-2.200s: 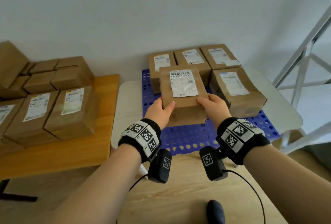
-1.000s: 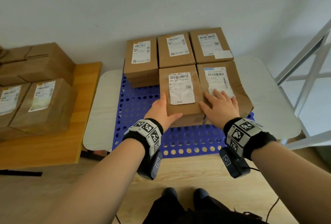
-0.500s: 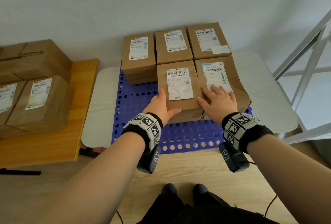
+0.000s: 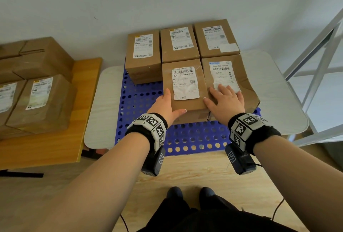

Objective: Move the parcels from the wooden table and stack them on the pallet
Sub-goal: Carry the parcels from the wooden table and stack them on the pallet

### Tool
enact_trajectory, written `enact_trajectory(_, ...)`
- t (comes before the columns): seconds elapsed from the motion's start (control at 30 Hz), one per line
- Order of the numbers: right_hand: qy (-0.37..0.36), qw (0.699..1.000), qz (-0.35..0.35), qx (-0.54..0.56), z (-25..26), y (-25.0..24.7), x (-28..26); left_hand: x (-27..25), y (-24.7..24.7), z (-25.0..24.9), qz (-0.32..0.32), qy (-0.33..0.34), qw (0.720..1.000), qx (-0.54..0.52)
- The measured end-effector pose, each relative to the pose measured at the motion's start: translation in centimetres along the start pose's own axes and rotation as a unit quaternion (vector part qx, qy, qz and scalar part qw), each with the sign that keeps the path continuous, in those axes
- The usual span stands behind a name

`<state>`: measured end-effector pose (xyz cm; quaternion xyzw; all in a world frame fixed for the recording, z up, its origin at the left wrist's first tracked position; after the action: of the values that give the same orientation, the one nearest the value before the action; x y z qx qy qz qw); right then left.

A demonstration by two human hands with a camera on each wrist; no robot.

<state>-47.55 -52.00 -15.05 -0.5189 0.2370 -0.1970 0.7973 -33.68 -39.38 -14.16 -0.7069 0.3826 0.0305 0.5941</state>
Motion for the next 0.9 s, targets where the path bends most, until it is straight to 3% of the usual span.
enact_trajectory(0.23, 0.001, 1.000, -0.007, 0.012, 0.0, -0.1, -0.1, 0.2, 0.1, 0.4, -0.002, -0.004, 0.998, -0.057)
enact_trajectory(0.43, 0.010, 0.998, -0.012, 0.066, 0.1, -1.0, 0.3, -0.4, -0.3, 0.5, -0.030, 0.008, 0.999, -0.042)
enact_trajectory(0.53, 0.003, 0.990, -0.056, 0.126, 0.9, -2.1, 0.4, -0.9, -0.8, 0.7, -0.047, 0.020, 0.996, -0.072)
enact_trajectory(0.7, -0.050, 0.971, -0.137, 0.190, 3.9, -3.1, 0.4, -2.5, -2.5, 1.8, -0.101, 0.008, 0.983, -0.153)
enact_trajectory(0.9, -0.109, 0.952, -0.142, 0.248, 9.5, -2.8, 1.1, -5.3, -5.4, 5.7, -0.166, -0.027, 0.956, -0.241)
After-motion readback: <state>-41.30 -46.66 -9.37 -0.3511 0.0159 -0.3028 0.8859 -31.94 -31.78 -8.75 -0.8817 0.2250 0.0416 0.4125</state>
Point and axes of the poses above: each hand's wrist, its own x-axis towards the middle knuckle, its own y-axis out of the palm, z = x × y, the point moved 4 cm from there along x, towards the middle knuckle, and after that the axes turned 15 degrees about -y, right-handed, at the moved point
